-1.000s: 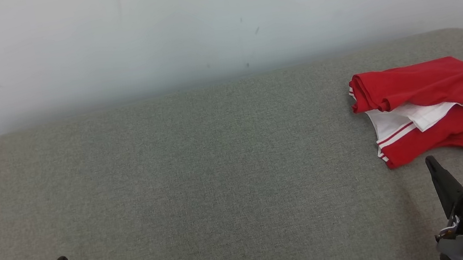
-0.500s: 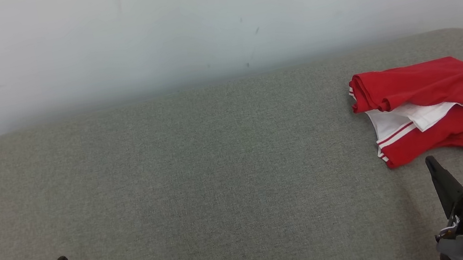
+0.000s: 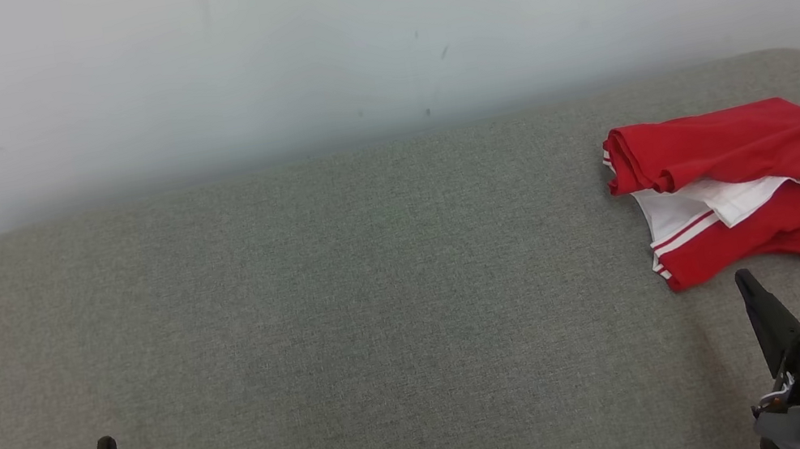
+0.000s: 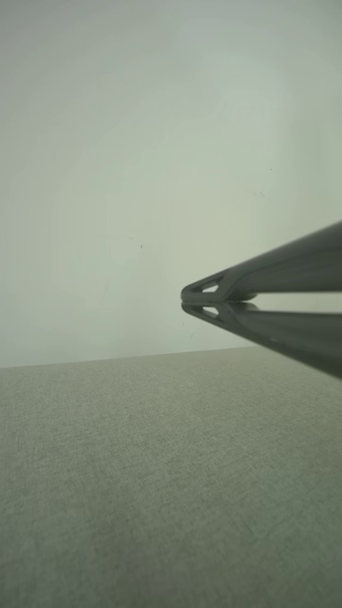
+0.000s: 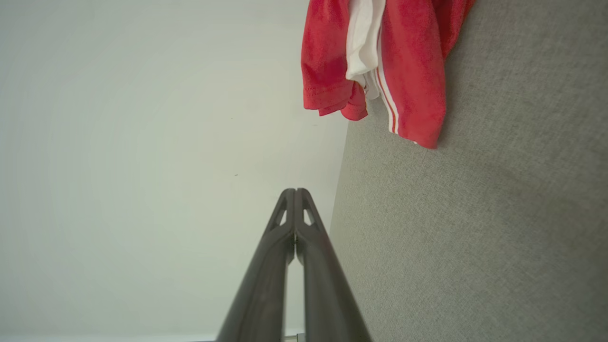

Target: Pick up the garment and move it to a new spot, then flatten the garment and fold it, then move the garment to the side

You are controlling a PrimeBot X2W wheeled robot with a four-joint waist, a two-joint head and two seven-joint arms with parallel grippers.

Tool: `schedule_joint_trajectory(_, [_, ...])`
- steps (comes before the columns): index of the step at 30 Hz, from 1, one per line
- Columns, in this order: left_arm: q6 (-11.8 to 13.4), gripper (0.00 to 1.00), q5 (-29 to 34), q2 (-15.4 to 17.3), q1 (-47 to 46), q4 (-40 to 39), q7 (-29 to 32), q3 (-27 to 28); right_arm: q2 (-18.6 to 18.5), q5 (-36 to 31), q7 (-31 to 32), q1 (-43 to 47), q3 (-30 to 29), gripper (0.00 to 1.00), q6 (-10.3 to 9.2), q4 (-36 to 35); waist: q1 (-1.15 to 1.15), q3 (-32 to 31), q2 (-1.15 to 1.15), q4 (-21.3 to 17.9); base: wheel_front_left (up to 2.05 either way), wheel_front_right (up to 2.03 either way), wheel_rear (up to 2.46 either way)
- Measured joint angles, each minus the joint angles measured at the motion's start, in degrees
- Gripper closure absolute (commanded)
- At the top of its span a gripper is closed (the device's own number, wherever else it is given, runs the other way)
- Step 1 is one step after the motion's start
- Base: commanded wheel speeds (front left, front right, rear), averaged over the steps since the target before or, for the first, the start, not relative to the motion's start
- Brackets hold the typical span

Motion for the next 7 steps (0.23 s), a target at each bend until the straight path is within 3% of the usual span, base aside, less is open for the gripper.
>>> schedule_joint_trajectory(7, [0.0, 1.0, 0.0, 0.0, -0.1, 0.0, 0.0, 0.0, 0.0, 0.0, 0.0, 0.0, 0.0, 1.0, 0.0, 0.0, 0.0, 0.0, 0.0, 0.0, 0.0, 0.0, 0.0])
